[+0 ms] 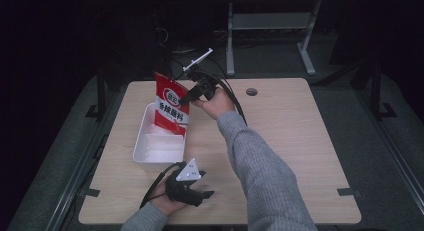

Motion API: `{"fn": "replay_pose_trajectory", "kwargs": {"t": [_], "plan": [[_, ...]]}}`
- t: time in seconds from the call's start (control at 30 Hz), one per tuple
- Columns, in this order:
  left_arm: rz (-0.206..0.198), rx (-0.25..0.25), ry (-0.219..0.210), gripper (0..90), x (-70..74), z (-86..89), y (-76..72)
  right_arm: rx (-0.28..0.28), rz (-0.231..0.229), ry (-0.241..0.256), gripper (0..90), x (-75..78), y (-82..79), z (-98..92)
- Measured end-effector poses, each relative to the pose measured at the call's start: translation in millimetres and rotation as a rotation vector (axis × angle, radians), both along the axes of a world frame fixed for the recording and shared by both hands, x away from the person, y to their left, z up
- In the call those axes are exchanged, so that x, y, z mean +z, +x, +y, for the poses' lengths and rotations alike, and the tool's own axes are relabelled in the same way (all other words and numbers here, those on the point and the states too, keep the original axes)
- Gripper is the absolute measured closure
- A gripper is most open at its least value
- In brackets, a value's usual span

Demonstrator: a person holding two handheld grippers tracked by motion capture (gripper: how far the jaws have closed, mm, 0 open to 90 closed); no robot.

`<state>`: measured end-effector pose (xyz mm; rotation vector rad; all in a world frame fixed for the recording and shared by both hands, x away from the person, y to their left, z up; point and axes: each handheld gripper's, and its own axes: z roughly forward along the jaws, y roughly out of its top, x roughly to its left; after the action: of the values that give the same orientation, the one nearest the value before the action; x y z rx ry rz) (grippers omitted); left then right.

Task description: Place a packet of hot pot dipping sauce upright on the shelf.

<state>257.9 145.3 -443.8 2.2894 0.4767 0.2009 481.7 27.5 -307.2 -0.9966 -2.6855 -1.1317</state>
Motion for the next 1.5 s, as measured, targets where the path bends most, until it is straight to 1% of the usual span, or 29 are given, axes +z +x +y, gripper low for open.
{"fn": "replay_pose_trajectory", "kwargs": {"t": [0.13, 0.23, 0.37, 0.53, 0.6, 0.93, 1.23, 1.27, 1.5], "plan": [[-0.001, 0.0, 0.004, 30.6, -0.2, -0.3, -0.1, -0.007, 0.011, 0.021, 51.8, -3.8, -3.7, -14.5], [0.001, -0.002, 0.008, 30.6, -0.4, -1.5, -0.5, -0.005, 0.009, 0.023, 51.1, -7.0, -7.3, -23.0], [-0.001, -0.002, 0.007, 30.5, -0.9, -2.0, -0.6, -0.008, 0.016, 0.042, 50.4, -11.3, -11.6, -36.9], [-0.002, 0.002, 0.014, 30.3, -0.7, -0.4, 0.7, -0.015, 0.013, 0.06, 49.8, -15.1, -17.6, -53.7], [0.0, 0.006, 0.008, 30.2, -0.9, -0.1, 0.9, -0.02, 0.011, 0.066, 49.6, -16.0, -19.5, -60.1], [0.0, 0.008, 0.014, 29.8, -1.3, -0.5, 1.1, -0.044, 0.008, 0.094, 49.1, -19.8, -28.5, -91.6], [0.002, 0.013, 0.02, 29.2, -1.9, 0.3, 2.3, -0.063, 0.004, 0.106, 49.1, -22.5, -36.4, -113.8], [0.003, 0.013, 0.02, 29.1, -2.1, 0.4, 2.6, -0.064, 0.008, 0.103, 48.8, -22.7, -36.8, -115.3], [0.003, 0.019, 0.017, 28.8, -2.6, 1.0, 3.2, -0.075, 0.003, 0.104, 48.7, -24.7, -43.8, -130.4]]}}
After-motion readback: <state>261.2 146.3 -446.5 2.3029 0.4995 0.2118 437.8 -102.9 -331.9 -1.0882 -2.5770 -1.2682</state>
